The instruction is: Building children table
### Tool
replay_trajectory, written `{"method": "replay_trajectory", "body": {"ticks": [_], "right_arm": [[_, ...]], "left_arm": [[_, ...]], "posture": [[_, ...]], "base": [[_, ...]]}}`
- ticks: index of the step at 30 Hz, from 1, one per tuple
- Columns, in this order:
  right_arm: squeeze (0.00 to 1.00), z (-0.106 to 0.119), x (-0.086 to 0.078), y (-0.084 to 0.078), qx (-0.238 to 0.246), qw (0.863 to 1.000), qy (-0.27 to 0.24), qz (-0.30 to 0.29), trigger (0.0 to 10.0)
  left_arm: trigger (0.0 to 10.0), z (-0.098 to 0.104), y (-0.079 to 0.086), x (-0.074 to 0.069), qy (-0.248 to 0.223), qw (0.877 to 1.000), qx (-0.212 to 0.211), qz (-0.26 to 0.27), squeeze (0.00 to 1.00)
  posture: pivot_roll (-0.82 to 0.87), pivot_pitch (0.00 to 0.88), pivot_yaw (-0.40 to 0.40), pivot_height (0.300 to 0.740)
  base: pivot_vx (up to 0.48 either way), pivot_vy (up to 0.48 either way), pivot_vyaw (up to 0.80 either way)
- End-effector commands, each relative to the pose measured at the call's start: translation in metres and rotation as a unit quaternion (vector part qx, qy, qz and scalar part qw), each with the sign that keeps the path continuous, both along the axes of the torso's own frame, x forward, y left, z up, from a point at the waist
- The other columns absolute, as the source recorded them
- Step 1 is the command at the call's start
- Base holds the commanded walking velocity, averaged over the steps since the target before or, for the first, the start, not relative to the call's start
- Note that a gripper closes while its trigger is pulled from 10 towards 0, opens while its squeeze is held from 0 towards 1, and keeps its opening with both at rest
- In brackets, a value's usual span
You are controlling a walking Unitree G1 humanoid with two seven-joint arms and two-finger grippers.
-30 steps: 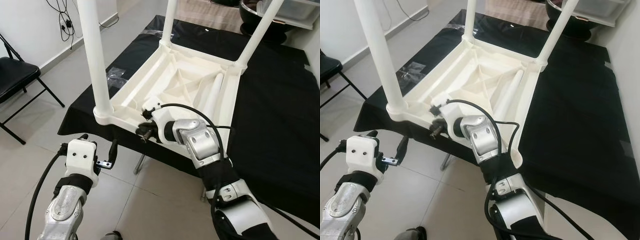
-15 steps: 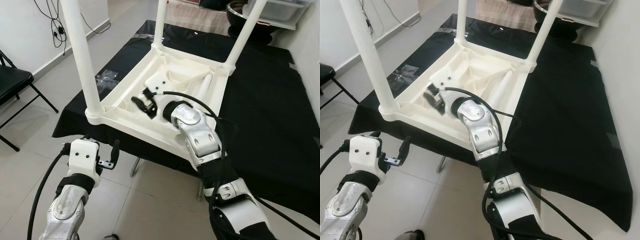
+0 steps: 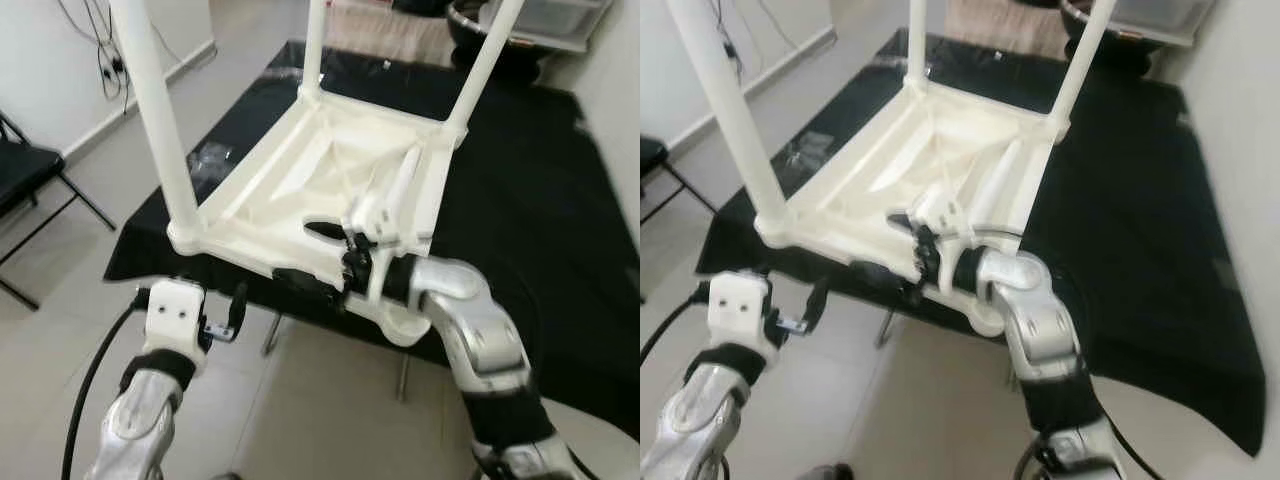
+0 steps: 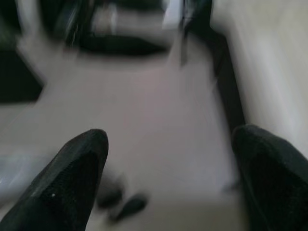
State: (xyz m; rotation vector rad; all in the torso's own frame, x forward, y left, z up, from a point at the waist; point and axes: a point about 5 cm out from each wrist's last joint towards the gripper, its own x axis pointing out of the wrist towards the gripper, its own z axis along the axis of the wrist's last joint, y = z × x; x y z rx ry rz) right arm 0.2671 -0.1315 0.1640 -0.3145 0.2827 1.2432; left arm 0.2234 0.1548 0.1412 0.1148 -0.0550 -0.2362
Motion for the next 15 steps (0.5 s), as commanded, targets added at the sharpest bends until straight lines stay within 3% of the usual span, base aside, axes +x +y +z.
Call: {"method": "replay_trajectory", "body": {"ticks": [1, 7, 9, 10, 12, 15], "right_arm": [[0.0, -0.001, -0.005, 0.001, -0.005, 1.0, 0.012, 0.023, 10.0], [0.0, -0.017, -0.004, -0.025, -0.062, 0.996, 0.046, -0.037, 10.0], [0.0, -0.029, 0.011, -0.037, -0.103, 0.986, 0.043, -0.126, 10.0], [0.0, -0.029, 0.011, -0.037, -0.103, 0.986, 0.043, -0.126, 10.0], [0.0, -0.029, 0.021, -0.041, -0.095, 0.975, 0.049, -0.197, 10.0], [0.0, -0.028, 0.021, -0.041, -0.097, 0.971, 0.056, -0.21, 10.0]], "left_arm": [[10.0, -0.003, -0.006, -0.004, 0.014, 0.999, -0.001, -0.029, 0.0], [10.0, -0.012, -0.01, -0.013, 0.035, 0.997, 0.009, -0.061, 0.0], [10.0, -0.015, -0.012, -0.016, 0.041, 0.997, 0.013, -0.069, 0.0], [10.0, -0.015, -0.012, -0.016, 0.041, 0.997, 0.013, -0.069, 0.0], [10.0, -0.015, -0.011, -0.017, 0.042, 0.997, 0.013, -0.07, 0.0], [10.0, -0.015, -0.011, -0.017, 0.043, 0.996, 0.013, -0.073, 0.0]], "posture": [[0.02, 0.146, -0.058, 0.74], [0.03, 0.144, -0.05, 0.74], [0.03, 0.142, -0.046, 0.74], [0.03, 0.142, -0.046, 0.74], [0.03, 0.143, -0.042, 0.74], [0.03, 0.145, -0.039, 0.74]], "base": [[0.0, 0.0, 0.0], [0.0, 0.0, 0.0], [0.0, 0.0, 0.0], [0.0, 0.0, 0.0], [0.0, 0.0, 0.0], [0.0, 0.0, 0.0]]}}
